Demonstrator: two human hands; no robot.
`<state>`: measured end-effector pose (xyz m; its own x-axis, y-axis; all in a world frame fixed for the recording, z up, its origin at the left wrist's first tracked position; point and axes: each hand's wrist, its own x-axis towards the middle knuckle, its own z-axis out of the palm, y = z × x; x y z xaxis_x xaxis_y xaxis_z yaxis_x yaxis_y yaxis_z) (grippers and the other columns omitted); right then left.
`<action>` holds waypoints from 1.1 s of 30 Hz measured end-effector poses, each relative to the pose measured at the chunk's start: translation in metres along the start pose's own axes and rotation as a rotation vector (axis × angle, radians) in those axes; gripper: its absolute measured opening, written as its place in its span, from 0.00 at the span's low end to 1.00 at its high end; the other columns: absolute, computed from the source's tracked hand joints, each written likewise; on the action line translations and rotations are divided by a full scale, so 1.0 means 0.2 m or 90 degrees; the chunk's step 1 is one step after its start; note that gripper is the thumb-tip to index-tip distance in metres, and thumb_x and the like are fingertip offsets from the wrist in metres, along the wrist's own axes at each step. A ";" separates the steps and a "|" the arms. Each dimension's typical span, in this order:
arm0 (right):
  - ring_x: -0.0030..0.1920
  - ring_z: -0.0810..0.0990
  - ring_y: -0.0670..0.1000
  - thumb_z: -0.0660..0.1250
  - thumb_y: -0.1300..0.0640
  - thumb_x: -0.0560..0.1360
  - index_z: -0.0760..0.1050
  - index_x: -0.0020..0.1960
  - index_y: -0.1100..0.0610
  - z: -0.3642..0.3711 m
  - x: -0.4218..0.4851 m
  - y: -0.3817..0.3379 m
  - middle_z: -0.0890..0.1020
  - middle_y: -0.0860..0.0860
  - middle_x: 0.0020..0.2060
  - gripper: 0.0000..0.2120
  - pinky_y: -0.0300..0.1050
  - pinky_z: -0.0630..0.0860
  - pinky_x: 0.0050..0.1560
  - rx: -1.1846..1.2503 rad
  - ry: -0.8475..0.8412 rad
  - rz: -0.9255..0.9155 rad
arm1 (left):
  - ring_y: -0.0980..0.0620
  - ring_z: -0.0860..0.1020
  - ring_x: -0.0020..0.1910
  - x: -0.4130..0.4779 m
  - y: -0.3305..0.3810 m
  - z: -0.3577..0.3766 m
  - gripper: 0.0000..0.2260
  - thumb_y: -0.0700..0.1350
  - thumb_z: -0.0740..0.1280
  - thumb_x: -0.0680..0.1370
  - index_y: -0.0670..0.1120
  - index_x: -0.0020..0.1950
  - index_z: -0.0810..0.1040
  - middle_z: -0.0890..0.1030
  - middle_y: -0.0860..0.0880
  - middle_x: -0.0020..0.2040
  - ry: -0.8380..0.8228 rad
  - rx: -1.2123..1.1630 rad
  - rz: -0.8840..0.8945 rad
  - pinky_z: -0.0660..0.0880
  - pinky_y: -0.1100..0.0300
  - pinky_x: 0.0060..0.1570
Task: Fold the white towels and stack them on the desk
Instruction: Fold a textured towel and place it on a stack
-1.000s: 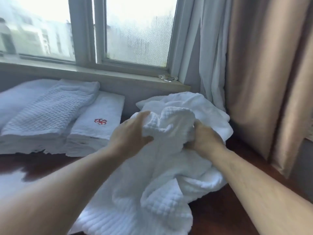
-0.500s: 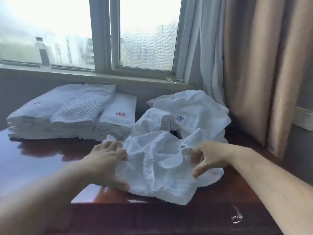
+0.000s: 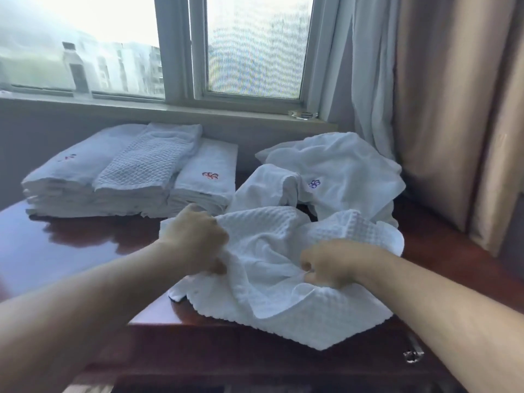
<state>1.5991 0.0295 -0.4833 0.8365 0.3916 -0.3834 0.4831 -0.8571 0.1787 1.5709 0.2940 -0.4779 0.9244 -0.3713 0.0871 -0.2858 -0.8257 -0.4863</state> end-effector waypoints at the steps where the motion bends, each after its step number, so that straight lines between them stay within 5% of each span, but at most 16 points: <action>1: 0.37 0.73 0.49 0.61 0.44 0.79 0.73 0.41 0.50 -0.03 0.01 -0.01 0.77 0.47 0.39 0.12 0.45 0.70 0.38 -0.040 0.010 0.003 | 0.47 0.75 0.56 -0.01 0.01 0.01 0.15 0.60 0.65 0.75 0.52 0.51 0.81 0.80 0.52 0.52 0.055 0.036 -0.011 0.66 0.52 0.55; 4: 0.31 0.66 0.46 0.62 0.45 0.78 0.63 0.33 0.49 -0.13 0.09 -0.08 0.70 0.46 0.31 0.17 0.44 0.62 0.31 -0.012 0.117 -0.033 | 0.43 0.71 0.65 -0.07 0.01 0.02 0.08 0.53 0.69 0.74 0.50 0.46 0.85 0.77 0.50 0.60 0.194 0.066 0.018 0.59 0.47 0.65; 7: 0.46 0.74 0.48 0.59 0.36 0.78 0.71 0.51 0.48 -0.11 0.22 -0.18 0.74 0.43 0.43 0.16 0.43 0.68 0.43 0.157 0.064 -0.049 | 0.47 0.72 0.69 -0.15 -0.07 0.01 0.05 0.52 0.72 0.70 0.53 0.40 0.84 0.81 0.53 0.59 0.200 0.060 0.117 0.54 0.46 0.71; 9: 0.64 0.73 0.54 0.60 0.36 0.78 0.66 0.72 0.49 -0.06 0.29 -0.24 0.75 0.47 0.64 0.27 0.51 0.71 0.62 0.139 0.017 -0.047 | 0.52 0.73 0.66 -0.22 -0.13 0.00 0.09 0.57 0.67 0.72 0.54 0.43 0.83 0.82 0.57 0.54 0.094 0.072 0.147 0.56 0.49 0.71; 11: 0.72 0.68 0.57 0.62 0.41 0.79 0.61 0.77 0.46 -0.03 0.36 -0.28 0.67 0.51 0.75 0.29 0.55 0.66 0.70 0.144 0.019 -0.067 | 0.52 0.73 0.47 -0.32 -0.16 0.00 0.24 0.68 0.54 0.72 0.53 0.48 0.82 0.81 0.55 0.45 -0.037 0.082 0.046 0.64 0.51 0.59; 14: 0.73 0.66 0.55 0.63 0.51 0.82 0.61 0.80 0.45 -0.06 0.42 -0.30 0.63 0.50 0.79 0.28 0.47 0.63 0.70 0.184 0.022 -0.110 | 0.54 0.72 0.32 -0.43 -0.22 -0.06 0.50 0.83 0.37 0.64 0.52 0.64 0.78 0.80 0.54 0.43 -0.273 -0.082 -0.221 0.68 0.57 0.40; 17: 0.69 0.71 0.51 0.61 0.53 0.83 0.69 0.75 0.44 -0.06 0.43 -0.32 0.72 0.45 0.73 0.21 0.43 0.68 0.67 0.176 0.109 -0.105 | 0.58 0.81 0.27 -0.42 -0.31 -0.18 0.54 0.86 0.47 0.60 0.50 0.72 0.71 0.78 0.52 0.50 -0.502 -0.269 -0.254 0.73 0.57 0.47; 20: 0.61 0.73 0.43 0.63 0.49 0.82 0.71 0.73 0.41 -0.02 0.39 -0.34 0.74 0.41 0.67 0.20 0.37 0.64 0.57 0.188 0.140 -0.087 | 0.55 0.85 0.38 -0.34 -0.38 -0.30 0.45 0.83 0.49 0.58 0.58 0.64 0.75 0.79 0.57 0.47 -0.452 -0.380 -0.137 0.75 0.49 0.56; 23: 0.62 0.76 0.50 0.63 0.55 0.80 0.76 0.62 0.47 0.00 0.33 -0.29 0.76 0.47 0.60 0.12 0.38 0.65 0.50 0.161 0.154 -0.040 | 0.59 0.83 0.37 -0.18 -0.34 -0.29 0.28 0.77 0.51 0.70 0.64 0.59 0.74 0.85 0.61 0.50 -0.308 -0.529 -0.096 0.76 0.54 0.52; 26: 0.49 0.74 0.57 0.60 0.60 0.76 0.73 0.52 0.52 -0.02 0.25 -0.22 0.77 0.53 0.53 0.08 0.46 0.71 0.48 0.133 0.187 0.068 | 0.57 0.82 0.42 0.05 -0.19 -0.13 0.09 0.54 0.64 0.82 0.56 0.59 0.81 0.85 0.57 0.51 -0.084 -0.533 -0.051 0.74 0.62 0.45; 28: 0.44 0.72 0.56 0.58 0.61 0.76 0.70 0.46 0.54 -0.02 0.20 -0.16 0.77 0.55 0.49 0.04 0.46 0.69 0.44 0.094 0.187 0.103 | 0.53 0.78 0.60 0.16 -0.03 0.01 0.13 0.50 0.69 0.80 0.57 0.65 0.80 0.80 0.53 0.62 -0.018 -0.458 0.029 0.71 0.59 0.59; 30: 0.40 0.72 0.54 0.59 0.62 0.77 0.69 0.40 0.54 -0.01 0.13 -0.11 0.78 0.57 0.45 0.08 0.45 0.69 0.41 0.025 0.112 0.107 | 0.51 0.64 0.75 0.21 0.11 0.15 0.21 0.57 0.66 0.80 0.60 0.74 0.71 0.67 0.51 0.76 -0.040 -0.405 0.074 0.60 0.55 0.74; 33: 0.44 0.75 0.53 0.62 0.62 0.78 0.79 0.50 0.55 -0.03 0.02 0.03 0.81 0.53 0.48 0.08 0.42 0.73 0.46 -0.122 -0.119 0.136 | 0.50 0.50 0.80 0.22 0.25 0.28 0.27 0.67 0.53 0.81 0.63 0.79 0.57 0.50 0.54 0.83 -0.056 -0.384 0.045 0.52 0.50 0.77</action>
<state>1.6079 0.0274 -0.4781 0.8709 0.1272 -0.4747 0.3569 -0.8277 0.4330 1.6111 0.2590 -0.5470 0.9081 -0.4186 -0.0116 -0.4159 -0.9048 0.0916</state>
